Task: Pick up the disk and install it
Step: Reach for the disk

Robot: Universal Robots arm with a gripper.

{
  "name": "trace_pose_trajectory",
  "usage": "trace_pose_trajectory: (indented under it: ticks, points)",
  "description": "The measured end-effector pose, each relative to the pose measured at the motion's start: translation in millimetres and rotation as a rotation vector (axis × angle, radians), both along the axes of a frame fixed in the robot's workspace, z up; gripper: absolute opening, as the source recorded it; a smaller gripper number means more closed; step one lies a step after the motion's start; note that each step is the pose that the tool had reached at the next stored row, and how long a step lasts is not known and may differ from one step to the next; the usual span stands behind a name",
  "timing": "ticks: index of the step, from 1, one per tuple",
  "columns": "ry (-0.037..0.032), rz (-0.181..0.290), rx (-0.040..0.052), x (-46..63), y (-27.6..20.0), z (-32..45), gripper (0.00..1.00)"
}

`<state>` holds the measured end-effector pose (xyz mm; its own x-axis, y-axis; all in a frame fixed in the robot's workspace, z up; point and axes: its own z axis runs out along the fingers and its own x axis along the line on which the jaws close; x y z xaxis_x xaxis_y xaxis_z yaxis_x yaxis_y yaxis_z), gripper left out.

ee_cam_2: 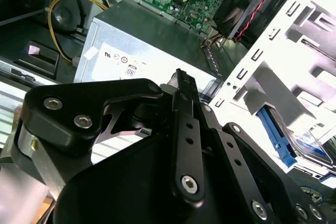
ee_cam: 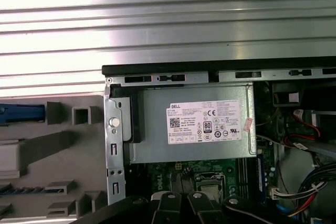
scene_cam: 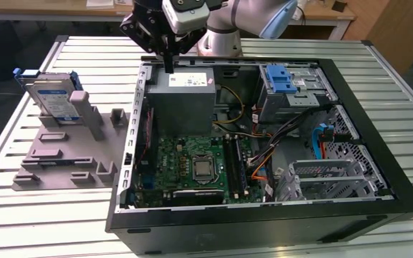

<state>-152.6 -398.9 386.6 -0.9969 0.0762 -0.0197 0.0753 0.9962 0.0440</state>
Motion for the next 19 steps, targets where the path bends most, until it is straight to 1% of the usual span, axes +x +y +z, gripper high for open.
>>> trace_pose_trajectory:
  ticks: [19]
  points:
    - [0.0026,0.0,0.0,-7.4,0.6,-0.9,0.11]
